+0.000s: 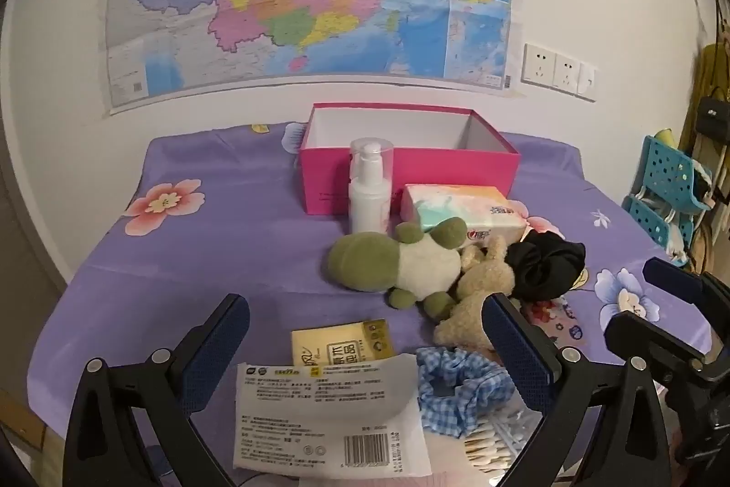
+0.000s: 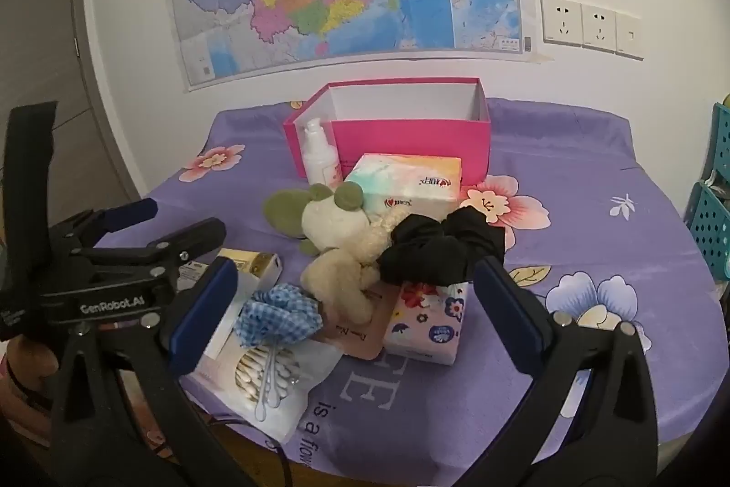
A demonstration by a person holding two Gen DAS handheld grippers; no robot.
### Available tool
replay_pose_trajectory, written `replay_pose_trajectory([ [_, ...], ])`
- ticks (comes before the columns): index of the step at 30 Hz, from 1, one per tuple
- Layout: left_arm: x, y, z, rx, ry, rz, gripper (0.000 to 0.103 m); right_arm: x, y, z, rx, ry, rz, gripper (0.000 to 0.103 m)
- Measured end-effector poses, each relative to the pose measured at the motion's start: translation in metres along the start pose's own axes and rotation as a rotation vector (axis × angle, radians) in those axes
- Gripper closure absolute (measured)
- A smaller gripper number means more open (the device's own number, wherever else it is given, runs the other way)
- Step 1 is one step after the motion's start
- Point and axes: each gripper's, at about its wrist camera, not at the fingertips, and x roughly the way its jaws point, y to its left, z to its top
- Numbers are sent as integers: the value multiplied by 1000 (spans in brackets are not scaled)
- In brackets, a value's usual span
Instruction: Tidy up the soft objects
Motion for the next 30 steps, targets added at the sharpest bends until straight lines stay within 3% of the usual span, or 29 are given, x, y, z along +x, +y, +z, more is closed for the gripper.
replay_pose_trajectory([
  [7,-6,-1,-3,21,6,-18,0,11,16,0,-43,34,-39,0],
  [8,0,7,0,-20,24,45,0,15,21,-1,-55,44,-58,0],
  [9,0,7,-1,-21,26,46,0,13,11,-1,-39,-4,-34,0],
  [14,2,7,0,-24,31,48,0,14,7,-4,-13,-24,-3,0],
  [30,1,12,-3,-33,24,46,0,13,11,1,-9,-31,25,0],
])
